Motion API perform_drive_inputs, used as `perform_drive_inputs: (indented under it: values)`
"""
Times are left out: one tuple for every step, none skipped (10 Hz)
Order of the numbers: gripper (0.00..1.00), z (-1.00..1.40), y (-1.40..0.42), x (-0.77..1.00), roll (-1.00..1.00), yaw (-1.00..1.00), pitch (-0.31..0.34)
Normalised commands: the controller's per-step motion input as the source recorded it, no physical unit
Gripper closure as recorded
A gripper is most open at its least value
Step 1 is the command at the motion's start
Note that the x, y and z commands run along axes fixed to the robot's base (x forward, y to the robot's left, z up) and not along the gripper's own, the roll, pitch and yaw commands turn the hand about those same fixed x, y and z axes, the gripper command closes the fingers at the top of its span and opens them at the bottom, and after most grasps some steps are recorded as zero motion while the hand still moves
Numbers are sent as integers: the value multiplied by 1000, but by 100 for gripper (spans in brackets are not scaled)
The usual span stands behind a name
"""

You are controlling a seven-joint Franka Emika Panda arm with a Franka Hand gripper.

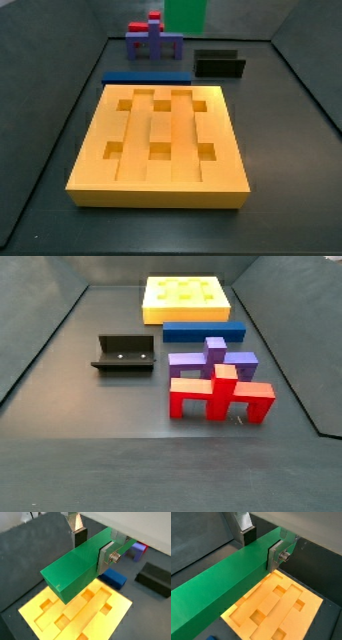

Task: Pick up the green object. Move up. Move to above the board. Insert the green object.
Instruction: Insert the green object.

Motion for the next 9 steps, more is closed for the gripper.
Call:
perform_drive_inputs:
  values:
    - [100,-949,-503,109,3,-31,-177]
    - [100,-897,-537,-411,97,0,-160]
    - [100,-843,-491,-666,89,3,-160]
    - [100,-869,-557,-540,114,54,-150]
    - [100,-997,-314,-480,51,11,-107]
    - [100,-1000,0,-220,0,0,-36]
    - [100,-1000,0,-54,-43,134,-33]
    - [100,-931,0,-63,0,111,-36]
    - [100,-820,0,-69,71,106,0]
